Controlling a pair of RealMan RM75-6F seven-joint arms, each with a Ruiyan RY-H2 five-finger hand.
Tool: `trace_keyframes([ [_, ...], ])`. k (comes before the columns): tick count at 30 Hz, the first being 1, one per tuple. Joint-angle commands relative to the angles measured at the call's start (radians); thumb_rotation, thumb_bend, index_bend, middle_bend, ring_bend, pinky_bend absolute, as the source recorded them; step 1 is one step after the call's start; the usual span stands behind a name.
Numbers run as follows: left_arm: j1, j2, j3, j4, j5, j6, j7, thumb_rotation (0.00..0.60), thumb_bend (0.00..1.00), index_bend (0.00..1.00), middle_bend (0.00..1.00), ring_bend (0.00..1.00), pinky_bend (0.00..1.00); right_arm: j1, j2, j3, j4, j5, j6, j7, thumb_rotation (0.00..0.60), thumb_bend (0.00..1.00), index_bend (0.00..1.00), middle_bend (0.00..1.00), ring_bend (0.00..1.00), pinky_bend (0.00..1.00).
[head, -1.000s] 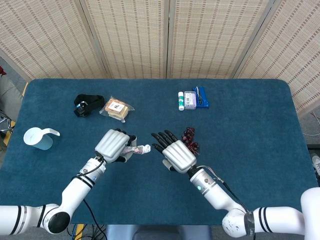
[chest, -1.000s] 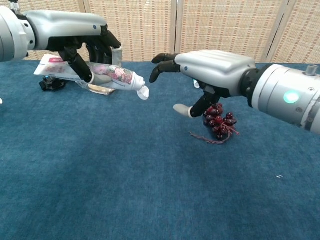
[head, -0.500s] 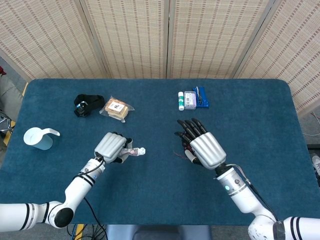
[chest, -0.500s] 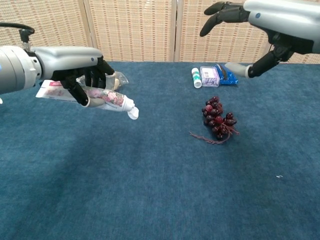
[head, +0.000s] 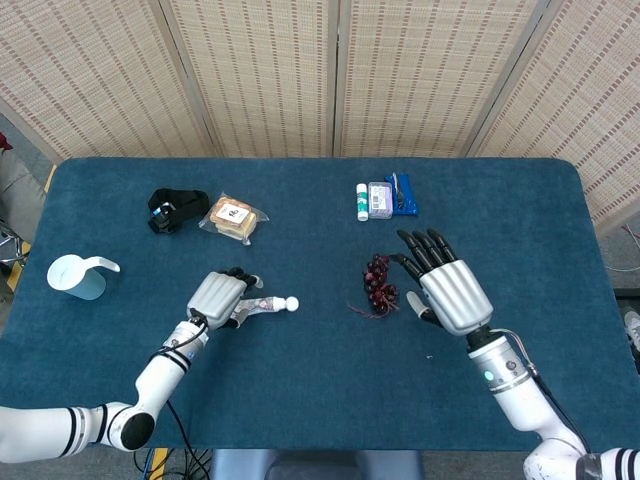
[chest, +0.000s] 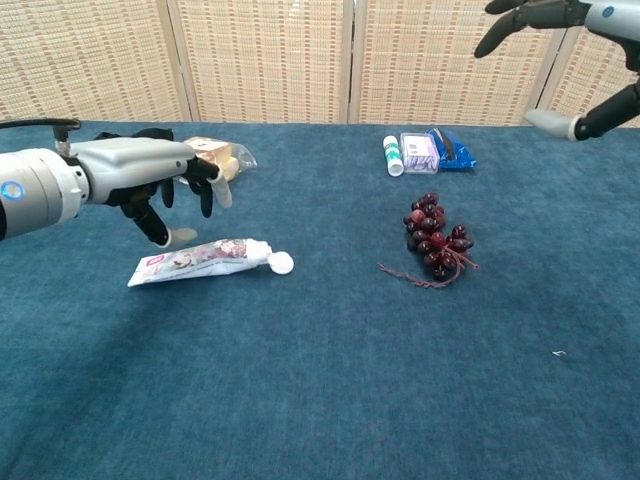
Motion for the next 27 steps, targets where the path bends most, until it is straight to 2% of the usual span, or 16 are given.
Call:
trace_keyframes([
  [1, 0.022, 0.008, 0.005, -0.007, 0.027, 0.022, -0.015, 0.600, 0.39, 0.19, 0.28, 0.13, 0.28, -0.015, 0.016, 0.000, 0.007, 0.001, 0.010, 0.005, 0.600, 0.34, 0.23, 0.02, 0.00, 0.00],
  [8, 0.098, 0.068, 0.026, -0.046, 0.092, 0.099, -0.062, 0.600, 0.39, 0.18, 0.27, 0.13, 0.26, -0.062, 0.063, -0.015, 0.025, 0.010, 0.032, 0.018, 0.600, 0.34, 0.23, 0.02, 0.00, 0.00],
  [13, 0.245, 0.116, 0.066, -0.049, 0.213, 0.293, -0.161, 0.600, 0.39, 0.18, 0.27, 0.13, 0.26, -0.140, 0.105, -0.044, 0.060, 0.031, 0.078, 0.053, 0.600, 0.35, 0.20, 0.02, 0.00, 0.00],
  [17, 0.342, 0.143, 0.097, -0.034, 0.268, 0.396, -0.210, 0.600, 0.38, 0.18, 0.27, 0.13, 0.25, -0.197, 0.116, -0.071, 0.091, 0.039, 0.108, 0.075, 0.600, 0.35, 0.12, 0.02, 0.00, 0.00],
  [21, 0.445, 0.156, 0.119, -0.017, 0.321, 0.514, -0.247, 0.600, 0.38, 0.18, 0.27, 0.13, 0.25, -0.265, 0.115, -0.092, 0.114, 0.046, 0.162, 0.100, 0.600, 0.35, 0.10, 0.02, 0.00, 0.00],
  [27, 0.552, 0.167, 0.156, -0.035, 0.381, 0.609, -0.242, 0.600, 0.38, 0.21, 0.27, 0.13, 0.24, -0.365, 0.100, -0.109, 0.102, 0.029, 0.283, 0.091, 0.600, 0.35, 0.10, 0.02, 0.00, 0.00],
])
